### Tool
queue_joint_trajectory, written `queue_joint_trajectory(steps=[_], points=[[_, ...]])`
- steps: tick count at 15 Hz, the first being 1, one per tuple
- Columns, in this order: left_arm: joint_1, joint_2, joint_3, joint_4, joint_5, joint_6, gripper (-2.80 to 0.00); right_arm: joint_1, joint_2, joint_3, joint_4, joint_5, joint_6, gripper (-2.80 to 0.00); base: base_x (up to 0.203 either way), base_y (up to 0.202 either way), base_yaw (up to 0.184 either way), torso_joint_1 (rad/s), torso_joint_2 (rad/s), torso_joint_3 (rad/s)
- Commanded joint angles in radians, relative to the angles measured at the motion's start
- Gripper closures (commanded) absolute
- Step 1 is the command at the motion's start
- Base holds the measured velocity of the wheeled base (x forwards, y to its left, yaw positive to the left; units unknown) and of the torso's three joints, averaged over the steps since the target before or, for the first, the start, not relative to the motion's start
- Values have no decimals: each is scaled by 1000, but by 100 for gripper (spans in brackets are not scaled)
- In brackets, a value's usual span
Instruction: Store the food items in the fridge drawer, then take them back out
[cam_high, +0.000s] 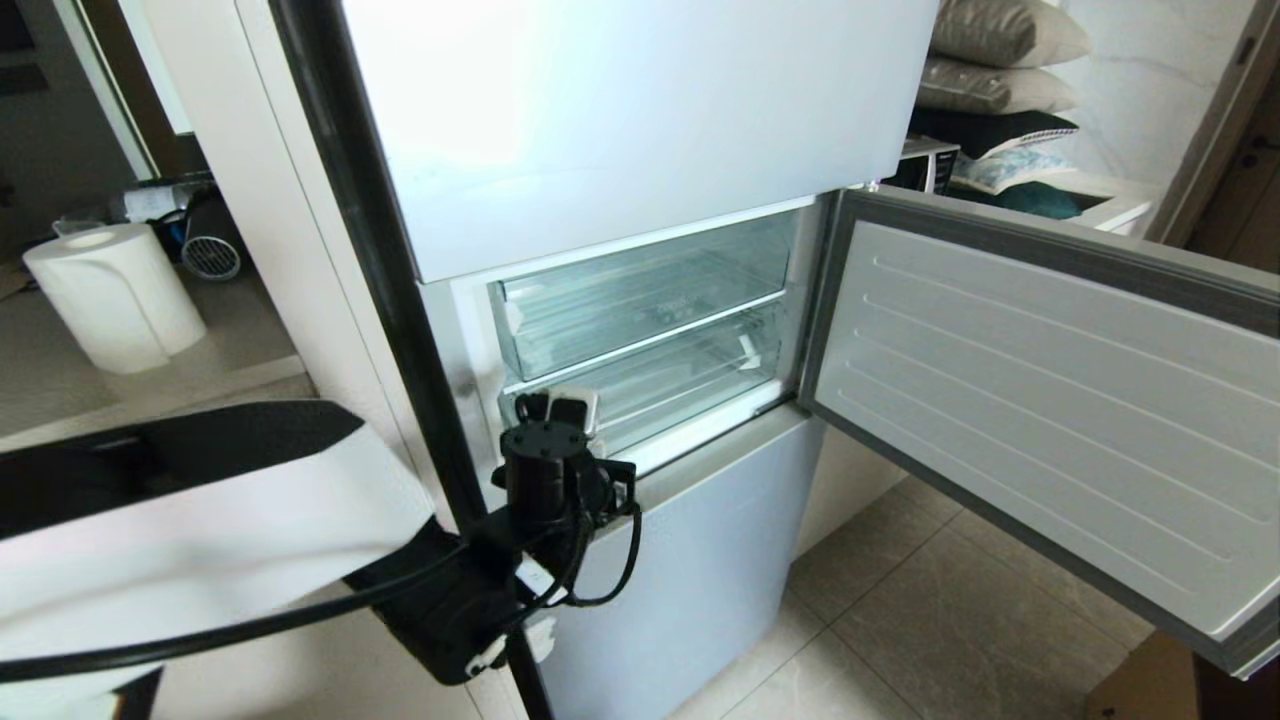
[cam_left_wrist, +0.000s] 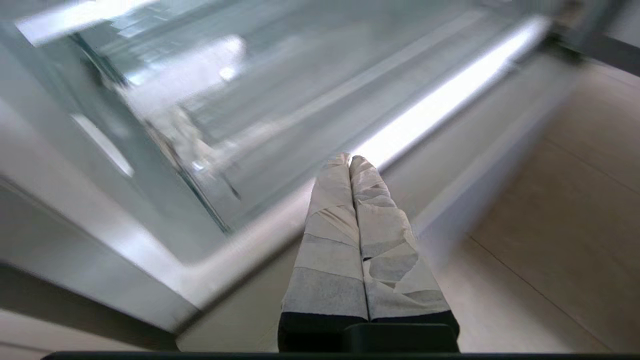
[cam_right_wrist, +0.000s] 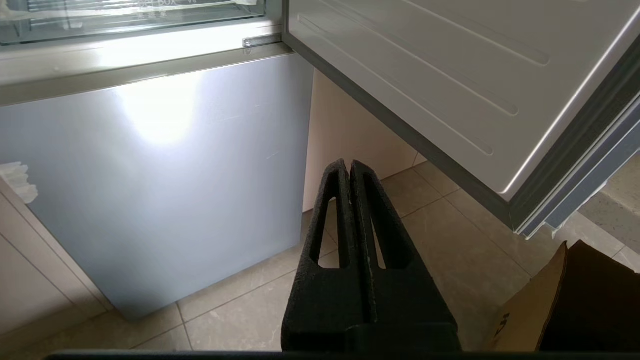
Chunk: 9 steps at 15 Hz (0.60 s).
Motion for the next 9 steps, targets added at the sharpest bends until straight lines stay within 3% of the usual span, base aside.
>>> queue_joint_trajectory(steps=[1, 9], points=[[4, 105, -112, -2, 74, 22, 0, 1, -1, 0, 0, 1, -1, 0, 0, 0, 0, 0, 0, 0], [63, 242, -283, 28, 93, 57, 0, 1, -1, 0, 0, 1, -1, 0, 0, 0, 0, 0, 0, 0]])
